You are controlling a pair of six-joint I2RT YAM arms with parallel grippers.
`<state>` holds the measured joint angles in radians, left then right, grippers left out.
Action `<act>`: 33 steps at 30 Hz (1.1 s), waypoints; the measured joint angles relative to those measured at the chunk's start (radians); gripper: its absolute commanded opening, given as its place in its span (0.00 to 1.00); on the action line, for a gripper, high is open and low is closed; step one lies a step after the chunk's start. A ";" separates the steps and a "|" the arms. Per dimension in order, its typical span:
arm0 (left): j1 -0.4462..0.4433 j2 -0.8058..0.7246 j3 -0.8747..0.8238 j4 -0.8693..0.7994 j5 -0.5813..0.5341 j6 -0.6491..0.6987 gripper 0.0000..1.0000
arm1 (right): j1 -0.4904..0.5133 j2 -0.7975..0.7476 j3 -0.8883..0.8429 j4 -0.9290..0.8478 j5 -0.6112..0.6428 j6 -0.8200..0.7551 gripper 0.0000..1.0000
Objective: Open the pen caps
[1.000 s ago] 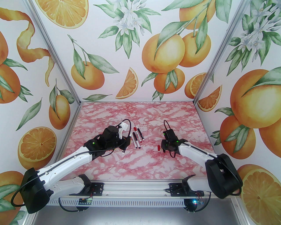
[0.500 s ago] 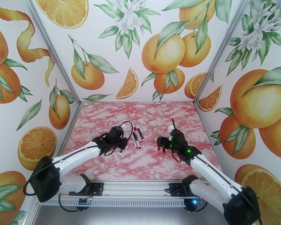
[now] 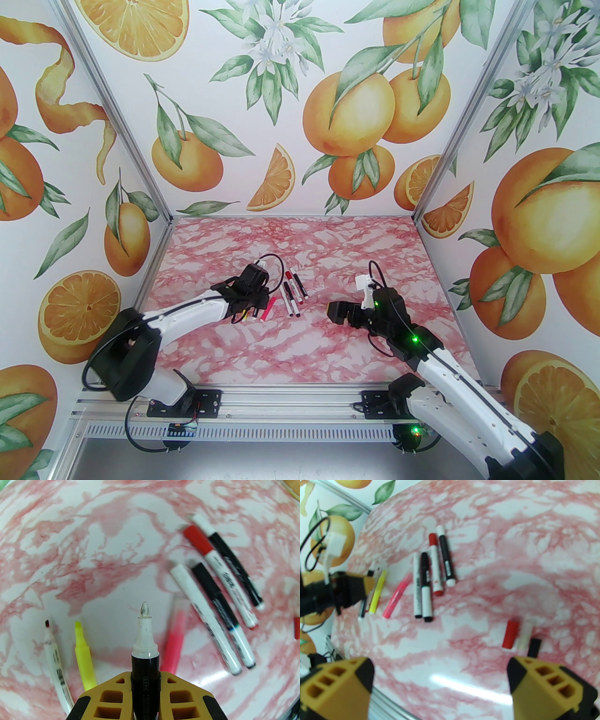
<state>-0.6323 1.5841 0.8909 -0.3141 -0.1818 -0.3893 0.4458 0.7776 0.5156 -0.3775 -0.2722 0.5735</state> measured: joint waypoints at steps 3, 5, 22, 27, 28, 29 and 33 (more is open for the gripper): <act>0.004 0.040 0.011 0.000 -0.013 0.004 0.05 | 0.005 0.001 0.000 0.011 -0.009 0.006 1.00; 0.004 0.059 0.021 0.000 -0.026 0.004 0.05 | 0.005 0.001 0.000 0.013 -0.010 0.010 1.00; 0.004 0.145 0.054 -0.024 -0.102 -0.001 0.12 | 0.005 0.010 0.005 -0.005 -0.010 0.009 1.00; 0.005 0.158 0.059 -0.030 -0.115 -0.001 0.17 | 0.005 0.007 0.006 -0.012 -0.010 0.009 1.00; 0.005 0.160 0.060 -0.031 -0.116 -0.002 0.18 | 0.005 0.008 0.006 -0.013 -0.010 0.009 1.00; 0.005 0.162 0.060 -0.032 -0.119 -0.001 0.19 | 0.005 0.007 0.006 -0.014 -0.010 0.009 1.00; 0.005 0.169 0.061 -0.036 -0.126 0.000 0.26 | 0.005 0.007 0.006 -0.015 -0.010 0.009 1.00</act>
<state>-0.6273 1.7531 0.9520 -0.3504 -0.3080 -0.3897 0.4511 0.7849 0.5217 -0.3927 -0.2817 0.5823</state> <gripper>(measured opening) 0.239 0.996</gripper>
